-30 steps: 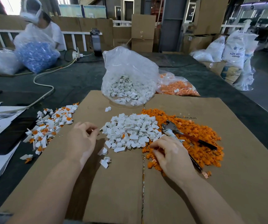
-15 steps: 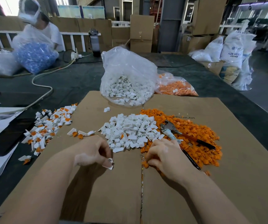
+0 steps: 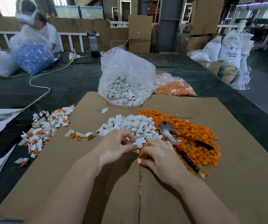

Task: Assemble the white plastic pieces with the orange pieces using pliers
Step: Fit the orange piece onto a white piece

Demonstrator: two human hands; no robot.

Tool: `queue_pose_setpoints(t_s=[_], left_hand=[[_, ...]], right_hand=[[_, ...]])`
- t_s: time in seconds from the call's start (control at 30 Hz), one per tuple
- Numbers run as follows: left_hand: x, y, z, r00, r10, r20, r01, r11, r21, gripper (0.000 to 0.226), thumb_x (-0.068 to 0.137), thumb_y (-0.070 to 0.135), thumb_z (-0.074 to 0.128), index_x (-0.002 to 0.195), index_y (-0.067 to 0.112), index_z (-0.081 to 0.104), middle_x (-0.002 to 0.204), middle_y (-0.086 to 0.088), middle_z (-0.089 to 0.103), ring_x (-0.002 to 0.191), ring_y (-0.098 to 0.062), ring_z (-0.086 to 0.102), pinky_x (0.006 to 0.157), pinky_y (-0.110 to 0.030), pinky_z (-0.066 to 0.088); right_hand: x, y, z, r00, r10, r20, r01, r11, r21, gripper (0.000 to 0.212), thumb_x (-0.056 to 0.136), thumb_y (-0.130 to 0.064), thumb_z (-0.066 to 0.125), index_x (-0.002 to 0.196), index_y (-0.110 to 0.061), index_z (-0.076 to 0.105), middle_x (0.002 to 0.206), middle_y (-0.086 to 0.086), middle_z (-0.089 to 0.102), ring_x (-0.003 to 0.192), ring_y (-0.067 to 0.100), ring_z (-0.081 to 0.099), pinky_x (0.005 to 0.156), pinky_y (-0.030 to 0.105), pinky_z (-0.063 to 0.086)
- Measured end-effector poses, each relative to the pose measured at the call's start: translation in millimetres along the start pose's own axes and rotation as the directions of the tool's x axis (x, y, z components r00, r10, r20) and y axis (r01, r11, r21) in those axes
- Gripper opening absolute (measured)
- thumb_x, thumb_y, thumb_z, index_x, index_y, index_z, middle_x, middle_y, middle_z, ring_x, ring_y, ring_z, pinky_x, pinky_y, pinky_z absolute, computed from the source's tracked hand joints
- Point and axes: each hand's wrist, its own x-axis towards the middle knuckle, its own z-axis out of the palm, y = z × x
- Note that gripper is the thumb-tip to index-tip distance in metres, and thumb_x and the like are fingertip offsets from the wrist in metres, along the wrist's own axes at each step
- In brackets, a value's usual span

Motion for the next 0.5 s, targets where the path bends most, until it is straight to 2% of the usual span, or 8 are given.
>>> queue_pose_setpoints(t_s=[0.1, 0.17, 0.27, 0.4, 0.5], left_hand=[[2.3, 3.1, 14.5, 0.997, -0.015, -0.070, 0.007, 0.994, -0.110, 0.005, 0.084, 0.021, 0.067, 0.083, 0.025, 0.065, 0.080, -0.003, 0.066, 0.071, -0.014, 0.061, 0.066, -0.017, 0.047], [3.8, 7.3, 27.3, 0.995, -0.046, -0.083, 0.028, 0.977, -0.211, 0.005, 0.086, 0.016, 0.065, 0.087, 0.020, 0.068, 0.076, -0.003, 0.064, 0.068, -0.017, 0.063, 0.072, -0.028, 0.054], [6.3, 11.1, 44.9, 0.991, -0.069, -0.114, 0.038, 0.966, -0.256, 0.009, 0.088, 0.015, 0.063, 0.093, 0.016, 0.070, 0.078, -0.003, 0.066, 0.067, -0.019, 0.065, 0.076, -0.035, 0.056], [7.5, 10.0, 57.7, 0.982, -0.039, -0.184, -0.013, 0.963, -0.270, 0.016, 0.085, 0.015, 0.066, 0.099, 0.020, 0.069, 0.083, 0.004, 0.065, 0.078, -0.013, 0.062, 0.077, -0.025, 0.050], [3.7, 5.9, 62.6, 0.973, -0.050, -0.226, -0.048, 0.912, -0.408, 0.023, 0.079, 0.006, 0.071, 0.098, 0.018, 0.067, 0.076, 0.003, 0.057, 0.067, -0.009, 0.052, 0.063, -0.010, 0.044]], right_hand=[[-1.6, 4.8, -1.6, 0.973, 0.107, -0.203, -0.090, 0.992, 0.089, 0.012, 0.084, -0.019, 0.067, 0.097, -0.020, 0.066, 0.096, -0.009, 0.061, 0.097, 0.009, 0.049, 0.087, 0.024, 0.034], [-2.2, 7.2, -0.9, 0.934, 0.182, -0.306, -0.142, 0.979, 0.149, 0.022, 0.080, -0.008, 0.070, 0.101, -0.016, 0.068, 0.095, -0.004, 0.064, 0.093, 0.010, 0.054, 0.086, 0.024, 0.040], [-4.2, 10.1, 4.9, 0.902, 0.171, -0.397, -0.123, 0.982, 0.143, 0.029, 0.079, 0.001, 0.069, 0.105, -0.013, 0.069, 0.093, 0.002, 0.063, 0.091, 0.016, 0.057, 0.082, 0.029, 0.043], [-11.7, 11.9, 14.1, 0.849, 0.255, -0.463, -0.170, 0.961, 0.218, 0.021, 0.081, -0.002, 0.069, 0.097, -0.016, 0.069, 0.092, -0.004, 0.066, 0.091, 0.015, 0.059, 0.083, 0.028, 0.040], [-12.5, 13.1, 15.8, 0.815, 0.306, -0.493, -0.183, 0.942, 0.283, 0.009, 0.081, -0.006, 0.069, 0.088, -0.012, 0.069, 0.086, -0.003, 0.066, 0.085, 0.017, 0.059, 0.077, 0.026, 0.045]])
